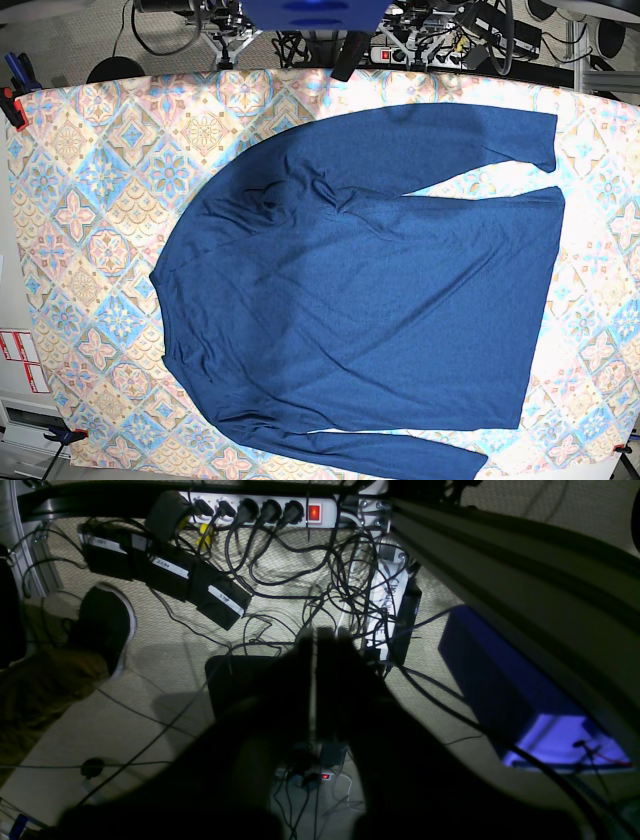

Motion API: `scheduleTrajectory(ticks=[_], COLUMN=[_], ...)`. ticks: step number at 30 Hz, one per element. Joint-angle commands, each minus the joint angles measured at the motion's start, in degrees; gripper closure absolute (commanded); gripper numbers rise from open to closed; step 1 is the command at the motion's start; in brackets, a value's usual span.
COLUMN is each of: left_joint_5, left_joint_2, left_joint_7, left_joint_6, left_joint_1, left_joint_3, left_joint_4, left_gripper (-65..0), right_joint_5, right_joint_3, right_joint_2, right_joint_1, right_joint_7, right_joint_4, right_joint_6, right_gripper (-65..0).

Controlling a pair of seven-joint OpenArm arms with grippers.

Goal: Fold the T-shirt properly

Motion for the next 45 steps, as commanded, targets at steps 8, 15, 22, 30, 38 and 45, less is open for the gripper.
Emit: scheduleTrajectory(ticks=[8, 15, 22, 30, 38, 45], left_joint_5=[0.18, 0.18, 0.18, 0.18, 0.18, 0.18], left_joint_2=[0.19, 0.28, 0.28, 0.28, 0.28, 0.28], left_joint_7=[-0.45, -0.54, -0.54, -0.54, -0.54, -0.62], left_joint_6=[0.19, 0.19, 0.19, 0.19, 0.19, 0.19], left_joint_1=[0.27, 0.27, -0.52, -0.61, -0.52, -0.52], left_joint_3=[0.01, 0.01, 0.01, 0.01, 0.01, 0.01], left_joint_4=[0.19, 0.19, 0.19, 0.19, 0.19, 0.19], left_gripper=[0.0, 0.0, 0.0, 0.0, 0.0, 0.0], right_joint_5=[-0.17, -0.17, -0.25, -0.25, -0.25, -0.25], right_joint_3=[-0.08, -0.08, -0.16, -0.16, -0.16, -0.16], right_joint_2=[0.23, 0.23, 0.23, 0.32, 0.32, 0.32], right_joint_1=[-0.03, -0.12, -0.12, -0.12, -0.12, -0.12], right_joint_7=[0.16, 0.16, 0.25, 0.16, 0.25, 0.16], right_joint_4=[-0.08, -0.08, -0.08, -0.08, -0.08, -0.08], right_joint_6=[0.12, 0.12, 0.12, 0.12, 0.12, 0.12], right_gripper=[0.0, 0.0, 0.0, 0.0, 0.0, 0.0])
